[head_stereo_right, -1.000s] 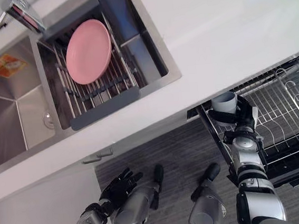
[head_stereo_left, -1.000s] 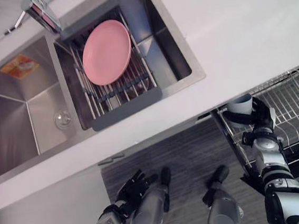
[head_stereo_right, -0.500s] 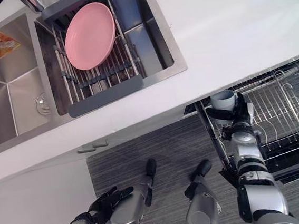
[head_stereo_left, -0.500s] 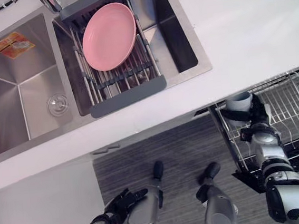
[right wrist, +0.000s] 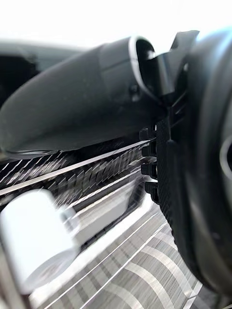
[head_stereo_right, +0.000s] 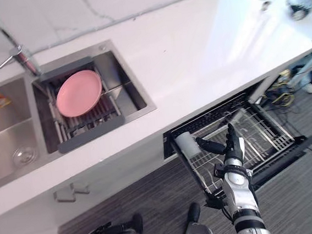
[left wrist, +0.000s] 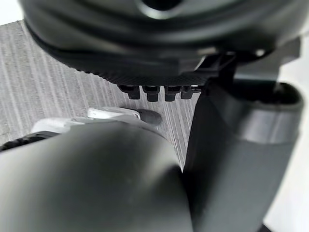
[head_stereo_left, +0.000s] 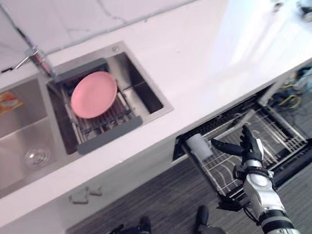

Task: Walk over to the sink, pick up the cup, carry it to the dishwasher, place the cup inside the dishwasher, then close the dishwasher door

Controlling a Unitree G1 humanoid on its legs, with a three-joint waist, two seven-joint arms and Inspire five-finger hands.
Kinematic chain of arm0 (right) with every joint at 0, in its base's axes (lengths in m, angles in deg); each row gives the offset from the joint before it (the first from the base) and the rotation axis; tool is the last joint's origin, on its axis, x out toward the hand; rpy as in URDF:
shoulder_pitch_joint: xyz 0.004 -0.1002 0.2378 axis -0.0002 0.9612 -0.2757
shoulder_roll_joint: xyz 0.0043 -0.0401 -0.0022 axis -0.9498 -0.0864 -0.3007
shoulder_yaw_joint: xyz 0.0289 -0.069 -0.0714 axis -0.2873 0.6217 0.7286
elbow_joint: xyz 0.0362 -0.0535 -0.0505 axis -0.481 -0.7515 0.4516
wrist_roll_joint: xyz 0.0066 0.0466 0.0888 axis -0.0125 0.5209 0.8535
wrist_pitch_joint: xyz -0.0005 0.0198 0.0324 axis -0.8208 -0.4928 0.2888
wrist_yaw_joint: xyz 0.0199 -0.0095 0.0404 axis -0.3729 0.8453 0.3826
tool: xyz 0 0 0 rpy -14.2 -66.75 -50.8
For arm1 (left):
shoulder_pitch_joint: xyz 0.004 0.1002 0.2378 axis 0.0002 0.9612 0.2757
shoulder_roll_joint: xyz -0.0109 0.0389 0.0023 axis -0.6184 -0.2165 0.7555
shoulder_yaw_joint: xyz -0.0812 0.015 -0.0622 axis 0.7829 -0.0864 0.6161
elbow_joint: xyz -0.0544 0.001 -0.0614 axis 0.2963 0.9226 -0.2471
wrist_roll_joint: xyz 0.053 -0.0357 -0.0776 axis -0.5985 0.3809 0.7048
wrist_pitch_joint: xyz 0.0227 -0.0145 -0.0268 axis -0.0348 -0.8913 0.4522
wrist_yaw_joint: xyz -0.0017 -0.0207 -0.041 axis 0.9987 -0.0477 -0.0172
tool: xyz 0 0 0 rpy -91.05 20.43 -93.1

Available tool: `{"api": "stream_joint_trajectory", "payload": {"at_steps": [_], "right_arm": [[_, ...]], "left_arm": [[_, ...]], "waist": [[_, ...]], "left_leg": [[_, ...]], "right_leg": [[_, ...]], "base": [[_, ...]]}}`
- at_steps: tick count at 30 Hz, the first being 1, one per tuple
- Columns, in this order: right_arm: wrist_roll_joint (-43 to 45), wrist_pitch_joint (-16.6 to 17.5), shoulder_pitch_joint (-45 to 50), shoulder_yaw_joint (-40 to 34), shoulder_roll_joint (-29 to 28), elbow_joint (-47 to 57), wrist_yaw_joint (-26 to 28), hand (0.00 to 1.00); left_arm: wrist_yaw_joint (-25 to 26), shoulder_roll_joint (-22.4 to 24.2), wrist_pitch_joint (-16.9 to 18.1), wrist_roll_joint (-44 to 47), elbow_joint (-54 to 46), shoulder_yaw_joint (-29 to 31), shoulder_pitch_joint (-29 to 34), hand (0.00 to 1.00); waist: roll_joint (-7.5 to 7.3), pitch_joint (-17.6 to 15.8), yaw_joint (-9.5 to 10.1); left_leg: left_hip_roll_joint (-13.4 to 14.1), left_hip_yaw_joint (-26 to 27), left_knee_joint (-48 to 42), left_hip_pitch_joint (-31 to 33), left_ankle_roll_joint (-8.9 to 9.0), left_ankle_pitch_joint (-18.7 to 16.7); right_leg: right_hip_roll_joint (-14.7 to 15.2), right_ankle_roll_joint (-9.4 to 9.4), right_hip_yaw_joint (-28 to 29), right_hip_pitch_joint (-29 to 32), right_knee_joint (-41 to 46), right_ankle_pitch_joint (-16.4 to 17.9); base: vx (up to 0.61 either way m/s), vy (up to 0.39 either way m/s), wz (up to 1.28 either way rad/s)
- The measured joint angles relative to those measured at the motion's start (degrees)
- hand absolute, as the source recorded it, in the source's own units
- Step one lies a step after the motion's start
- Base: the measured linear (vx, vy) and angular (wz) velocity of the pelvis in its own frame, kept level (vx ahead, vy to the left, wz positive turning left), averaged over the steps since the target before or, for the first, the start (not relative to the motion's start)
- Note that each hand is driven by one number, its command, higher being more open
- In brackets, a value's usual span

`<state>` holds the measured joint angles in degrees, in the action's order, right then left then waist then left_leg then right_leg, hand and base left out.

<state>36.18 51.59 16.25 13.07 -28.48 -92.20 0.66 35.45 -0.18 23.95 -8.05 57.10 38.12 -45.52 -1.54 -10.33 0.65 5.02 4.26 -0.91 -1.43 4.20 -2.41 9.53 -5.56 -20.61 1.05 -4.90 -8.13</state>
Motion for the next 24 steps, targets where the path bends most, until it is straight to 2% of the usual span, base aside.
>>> {"api": "stream_joint_trajectory", "payload": {"at_steps": [7, 10, 12, 13, 14, 16, 17, 18, 20, 21, 24], "right_arm": [[0.37, 0.01, 3.49, -1.4, -0.36, 7.91, 3.72, 1.0], [5.92, 0.69, 4.76, -1.27, -2.42, 14.72, 7.15, 1.0], [10.01, 3.42, 5.0, -1.05, -4.07, 19.47, 8.47, 1.0], [11.1, 5.76, 5.02, -1.08, -5.13, 22.52, 8.39, 1.0], [11.41, 11.13, 5.03, -1.24, -6.13, 28.3, 7.46, 1.0], [11.68, 14.14, 5.02, -1.58, -6.6, 32.74, 6.57, 1.0], [12.84, 16.58, 5.02, -1.89, -6.72, 36.05, 6.39, 1.0], [14.57, 19.88, 4.97, -2.8, -6.91, 40.64, 6.45, 1.0], [16.06, 22.31, 4.74, -3.75, -6.34, 43.11, 6.61, 1.0], [17.09, 22.75, 4.36, -3.55, -5.9, 43.48, 7.74, 1.0], [18.2, 20.36, 4.67, 0.07, -5.98, 42.16, 11.86, 1.0]], "left_arm": [[1.16, 0.92, -1.11, -1.05, 1.17, 1.77, 0.3, 1.0], [3.4, 1.33, -0.44, -0.69, 1.99, 1.83, 0.42, 1.0], [6.05, 1.97, 0.43, 0.91, 2.84, 2.49, 0.55, 1.0], [7.55, 2.66, 0.8, 1.36, 2.92, 3.39, 0.87, 1.0], [10.14, 3.15, 1.32, 2.04, 3.07, 4.13, 1.17, 1.0], [11.44, 3.32, 1.28, 2.35, 3.01, 5.57, 1.28, 1.0], [12.1, 3.56, 1.1, 2.3, 3.0, 6.53, 1.38, 1.0], [12.31, 3.68, 0.58, 2.09, 3.12, 7.94, 1.38, 1.0], [12.28, 4.11, 0.09, 1.05, 3.33, 8.59, 1.69, 1.0], [12.17, 4.74, 0.21, 0.87, 3.25, 9.27, 2.13, 1.0], [12.07, 4.96, 0.61, 0.59, 3.38, 9.51, 2.15, 1.0]], "waist": [[0.3, 1.39, -1.69], [0.73, 1.64, -1.75], [1.28, 1.92, -1.69], [1.51, 2.07, -1.6], [1.75, 2.12, -1.59], [1.78, 2.16, -1.66], [1.88, 2.25, -1.8], [2.02, 2.33, -2.99], [2.62, 2.7, -4.2], [3.01, 2.97, -4.26], [3.12, 3.08, -4.06]], "left_leg": [[2.42, 3.28, -0.67, -2.11, 1.35, -1.04], [3.03, 3.57, -1.22, -2.35, 1.68, -1.26], [3.01, 3.45, -1.25, -2.71, 1.69, -1.27], [2.89, 3.19, -1.31, -2.69, 1.67, -1.27], [2.57, 2.34, -1.37, -2.32, 1.43, -1.14], [2.46, 2.4, -1.59, -1.67, 1.21, -1.04], [2.62, 4.2, -1.88, -0.97, 0.22, -1.22], [4.9, 12.89, -2.44, -0.81, -0.9, -1.68], [6.43, 18.97, -3.27, -0.84, -0.82, -0.35], [5.91, 19.25, -3.12, -1.09, 0.55, 0.89], [3.54, 19.73, -1.79, -1.92, 0.19, 1.16]], "right_leg": [[-2.3, 0.94, 2.94, -0.25, -0.06, -0.14], [-2.87, 1.19, 3.22, -0.5, -0.07, -0.21], [-2.82, 1.2, 2.99, -1.15, -0.22, -0.2], [-2.67, 1.23, 2.82, -1.45, -0.27, -0.19], [-2.26, 1.25, 1.66, -1.86, -0.24, -0.16], [-1.82, 1.25, 0.55, -2.16, -0.03, -0.15], [-1.33, 1.23, -0.6, -2.36, -0.01, -0.14], [-0.1, 0.92, -3.61, -3.48, 0.0, 0.08], [1.12, 0.2, -6.26, -4.77, 0.0, 0.3], [1.72, -0.51, -6.63, -5.15, -0.01, 0.11], [4.02, -1.64, -6.42, -5.24, -0.01, -0.61]], "base": [[-0.01, -0.039, -0.28], [0.0, -0.02, -0.07], [-0.02, 0.0, 0.07], [-0.05, 0.017, 0.25], [-0.04, 0.017, 0.31], [-0.05, 0.019, 0.37], [-0.05, 0.043, 0.8], [-0.02, 0.056, 0.97], [0.0, 0.105, 0.89], [0.0, 0.166, 0.42], [0.01, 0.145, 0.03]]}}
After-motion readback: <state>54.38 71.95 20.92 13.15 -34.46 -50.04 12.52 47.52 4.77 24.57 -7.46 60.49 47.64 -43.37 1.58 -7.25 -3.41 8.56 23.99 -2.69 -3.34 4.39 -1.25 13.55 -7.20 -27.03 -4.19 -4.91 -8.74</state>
